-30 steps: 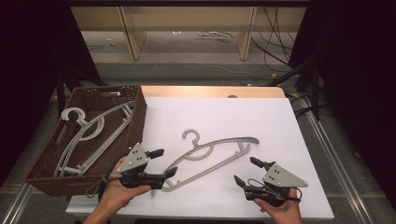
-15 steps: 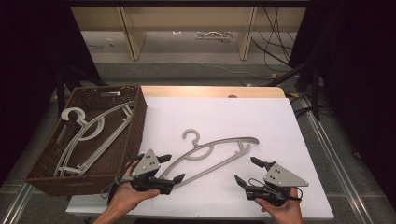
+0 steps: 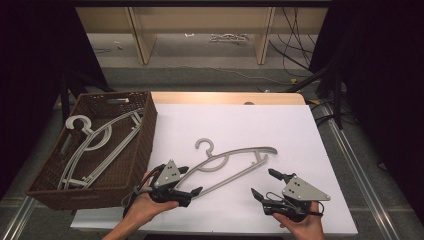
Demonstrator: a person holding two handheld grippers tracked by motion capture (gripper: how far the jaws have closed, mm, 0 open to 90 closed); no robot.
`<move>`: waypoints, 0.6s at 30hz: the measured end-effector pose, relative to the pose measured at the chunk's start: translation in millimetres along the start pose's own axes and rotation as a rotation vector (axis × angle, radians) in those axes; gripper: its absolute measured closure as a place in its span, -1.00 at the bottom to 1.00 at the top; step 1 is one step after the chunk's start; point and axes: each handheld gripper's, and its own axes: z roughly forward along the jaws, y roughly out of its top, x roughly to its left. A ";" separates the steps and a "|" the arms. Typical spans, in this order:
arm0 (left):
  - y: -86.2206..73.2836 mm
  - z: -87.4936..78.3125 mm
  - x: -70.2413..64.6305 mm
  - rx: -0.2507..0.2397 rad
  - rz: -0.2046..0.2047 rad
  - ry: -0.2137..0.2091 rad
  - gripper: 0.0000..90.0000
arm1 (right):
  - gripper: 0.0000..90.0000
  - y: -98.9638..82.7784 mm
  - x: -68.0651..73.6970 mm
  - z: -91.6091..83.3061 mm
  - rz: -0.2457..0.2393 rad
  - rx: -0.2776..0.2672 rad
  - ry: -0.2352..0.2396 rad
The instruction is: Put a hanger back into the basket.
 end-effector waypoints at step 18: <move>14.0 61.9 23.3 0.084 0.006 0.028 -0.46 | -0.51 2.4 2.5 0.0 -0.013 -0.002 0.005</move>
